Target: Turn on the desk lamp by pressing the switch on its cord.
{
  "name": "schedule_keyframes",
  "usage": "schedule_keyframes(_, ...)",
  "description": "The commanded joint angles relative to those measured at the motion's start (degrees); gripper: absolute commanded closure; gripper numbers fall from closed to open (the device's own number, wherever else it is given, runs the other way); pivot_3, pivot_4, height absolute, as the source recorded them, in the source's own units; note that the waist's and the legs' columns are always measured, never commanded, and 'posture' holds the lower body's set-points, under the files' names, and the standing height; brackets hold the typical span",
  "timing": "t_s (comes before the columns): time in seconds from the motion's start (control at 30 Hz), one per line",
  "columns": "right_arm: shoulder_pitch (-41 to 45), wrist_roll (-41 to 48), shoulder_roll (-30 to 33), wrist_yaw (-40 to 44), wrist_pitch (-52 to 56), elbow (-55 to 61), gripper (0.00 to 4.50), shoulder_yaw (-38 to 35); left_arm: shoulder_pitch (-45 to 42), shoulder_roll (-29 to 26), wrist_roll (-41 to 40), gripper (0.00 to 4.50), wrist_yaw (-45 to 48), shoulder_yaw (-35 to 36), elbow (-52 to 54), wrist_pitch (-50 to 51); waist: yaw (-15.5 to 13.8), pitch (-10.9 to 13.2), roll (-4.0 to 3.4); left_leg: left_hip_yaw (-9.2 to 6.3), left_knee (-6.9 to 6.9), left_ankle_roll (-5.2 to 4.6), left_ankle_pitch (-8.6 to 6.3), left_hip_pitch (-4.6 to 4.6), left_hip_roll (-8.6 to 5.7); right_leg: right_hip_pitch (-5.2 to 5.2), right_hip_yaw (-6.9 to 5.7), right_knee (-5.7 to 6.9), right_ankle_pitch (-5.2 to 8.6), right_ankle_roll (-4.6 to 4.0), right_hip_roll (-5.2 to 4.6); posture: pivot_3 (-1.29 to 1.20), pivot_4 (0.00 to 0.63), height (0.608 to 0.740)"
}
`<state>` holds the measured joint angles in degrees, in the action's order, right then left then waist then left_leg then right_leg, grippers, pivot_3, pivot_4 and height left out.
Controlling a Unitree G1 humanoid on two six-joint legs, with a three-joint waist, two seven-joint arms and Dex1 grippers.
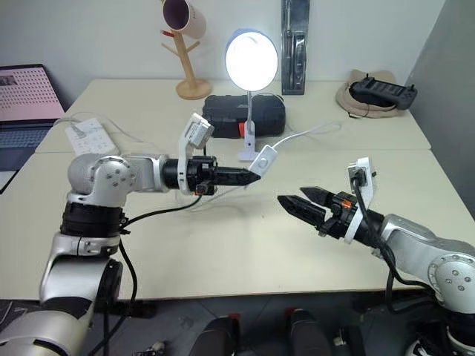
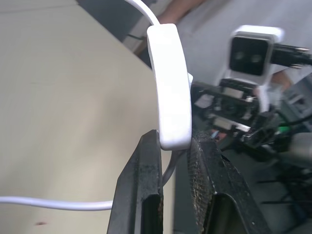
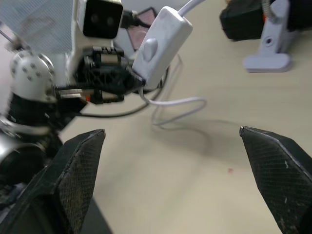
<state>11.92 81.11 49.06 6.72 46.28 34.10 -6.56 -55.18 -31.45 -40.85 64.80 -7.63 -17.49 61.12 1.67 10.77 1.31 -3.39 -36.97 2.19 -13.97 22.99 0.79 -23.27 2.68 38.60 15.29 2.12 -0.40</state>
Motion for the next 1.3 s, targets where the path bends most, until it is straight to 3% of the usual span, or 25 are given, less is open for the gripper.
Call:
schedule_keyframes(0.03,-0.37,-13.52,3.32,3.57,-1.36,3.91,0.03,1.23,-3.66,-0.70,12.63,4.13,9.45,-8.03,-8.84,-19.05,0.01,0.00,0.00,0.00,0.01,0.00,0.00,0.02,0.01,0.00,0.00,-0.04,0.00,0.00,0.00,0.00,0.150,0.740)
schedule_keyframes(0.3,-2.19,-22.29,-1.28,4.26,-2.56,5.03,0.03,2.51,-6.47,2.91,34.98,4.13,12.51,-18.20,-29.82,-56.96,0.01,0.01,0.01,-0.03,0.07,-0.02,-0.02,0.36,0.06,-0.11,-0.09,-0.45,-0.07,-0.04,0.00,0.00,0.150,0.740)
schedule_keyframes(0.47,-7.05,-26.67,-3.80,4.39,-2.58,7.09,0.03,3.39,-9.41,5.82,41.40,4.13,10.56,-18.29,-40.93,-69.09,-0.20,0.01,0.02,-0.10,-0.03,-0.04,-0.03,0.79,-0.03,-0.31,-0.15,-0.58,-0.15,-0.10,-0.06,0.00,0.150,0.740)
schedule_keyframes(0.53,-7.62,-27.48,-4.72,4.44,-2.44,7.50,0.00,3.27,-10.43,6.28,43.16,3.43,10.21,-17.89,-43.91,-72.24,-0.17,0.03,0.05,-0.12,-0.05,-0.04,-0.03,0.86,-0.04,-0.36,-0.16,-0.58,-0.17,-0.08,-0.07,0.00,0.150,0.740)
schedule_keyframes(0.83,-6.88,-30.39,-6.69,6.30,-1.58,6.55,0.00,3.26,-12.89,6.83,42.52,1.77,14.03,-11.97,-48.07,-71.52,-0.06,0.03,0.05,-0.22,-0.09,-0.05,-0.02,0.80,-0.04,-0.35,-0.24,-0.43,-0.13,0.02,-0.04,0.00,0.150,0.740)
schedule_keyframes(1.1,-3.49,-33.73,-5.29,13.57,-1.83,0.86,0.00,2.52,-8.86,0.80,36.96,0.01,20.48,-4.03,-34.92,-57.24,0.26,0.03,0.05,-0.23,-0.09,-0.05,-0.02,0.77,-0.02,-0.35,-0.23,-0.37,-0.19,-0.07,-0.03,0.00,0.150,0.740)
schedule_keyframes(1.3,-0.45,-38.49,-3.78,21.29,-4.87,-6.64,0.00,3.07,2.87,-8.22,30.64,0.01,14.35,4.43,-8.86,-37.17,0.46,0.03,0.04,-0.23,-0.13,-0.04,-0.02,0.57,0.00,-0.36,-0.19,0.00,-0.16,-0.11,-0.06,0.00,0.150,0.740)
